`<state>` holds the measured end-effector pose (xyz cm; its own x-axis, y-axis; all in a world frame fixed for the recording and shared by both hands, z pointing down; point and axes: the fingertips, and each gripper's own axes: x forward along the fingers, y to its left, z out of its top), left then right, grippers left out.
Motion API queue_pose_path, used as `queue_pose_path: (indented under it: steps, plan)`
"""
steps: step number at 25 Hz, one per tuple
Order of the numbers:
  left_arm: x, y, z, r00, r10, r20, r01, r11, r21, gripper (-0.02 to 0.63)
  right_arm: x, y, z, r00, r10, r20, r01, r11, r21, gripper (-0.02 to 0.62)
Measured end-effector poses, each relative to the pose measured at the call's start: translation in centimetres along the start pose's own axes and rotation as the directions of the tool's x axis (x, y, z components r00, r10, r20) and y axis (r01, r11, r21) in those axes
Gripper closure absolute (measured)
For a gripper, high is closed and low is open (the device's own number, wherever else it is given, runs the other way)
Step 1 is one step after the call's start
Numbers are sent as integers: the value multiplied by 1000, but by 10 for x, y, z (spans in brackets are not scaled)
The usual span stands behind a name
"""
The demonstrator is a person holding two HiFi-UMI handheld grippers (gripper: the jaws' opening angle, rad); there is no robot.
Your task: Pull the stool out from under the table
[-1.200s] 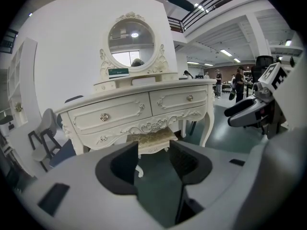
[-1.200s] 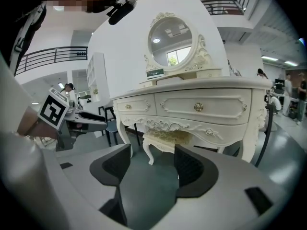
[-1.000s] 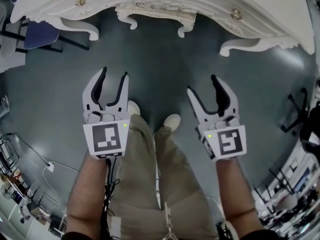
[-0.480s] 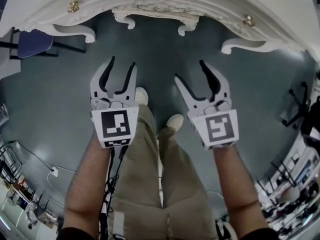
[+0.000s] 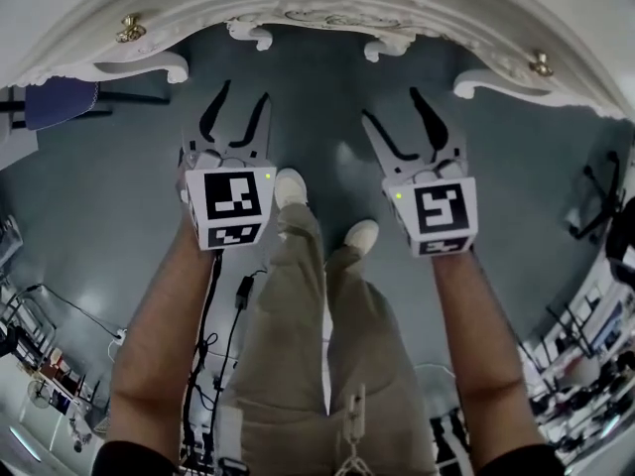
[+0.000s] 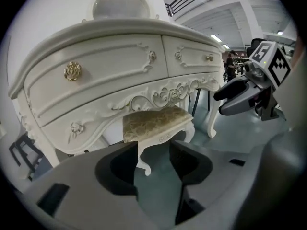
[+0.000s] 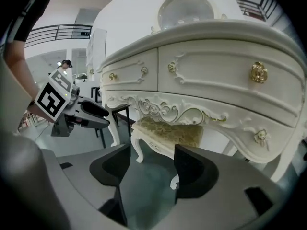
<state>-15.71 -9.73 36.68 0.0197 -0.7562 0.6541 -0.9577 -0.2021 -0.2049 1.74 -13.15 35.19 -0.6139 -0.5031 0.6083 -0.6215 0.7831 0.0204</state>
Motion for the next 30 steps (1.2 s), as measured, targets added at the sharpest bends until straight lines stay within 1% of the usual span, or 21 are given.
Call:
queue_pose_path:
  steps: [2,4,6,12,15,20,23,27,30]
  plan:
    - [16,6,-5,1000,4,-12,-4,1000,-4,411,16,-9,-4,1000,-26,11,26,1000,-3,334]
    - [31,10,-11,1000,-5,-27,4,999,-33,411,31,-17,-11,999,-43,3,43,999,-7,334]
    - [45,15,-17,999,-11,-47,8,998,-69,411,44,-25,-18,998,-58,-15,58,998,-5,334]
    - [83,28,-43,994,12,-108,-25,993,-120,411,78,-52,-41,993,-95,-71,96,995,9,334]
    - [97,33,-51,991,15,-132,-28,995,-97,411,95,-67,-54,988,-119,-102,120,993,3,334]
    - [125,51,-49,990,42,-132,-42,999,1,411,121,-96,-72,973,-171,-154,168,985,-31,334]
    - [143,61,-48,988,55,-141,-48,998,49,411,133,-112,-75,963,-196,-184,194,981,-27,334]
    - [157,71,-56,982,71,-176,-67,997,31,411,147,-131,-79,955,-218,-200,216,976,-34,334]
    - [163,72,-66,975,72,-209,-72,997,7,411,158,-134,-80,957,-193,-215,193,981,-22,334]
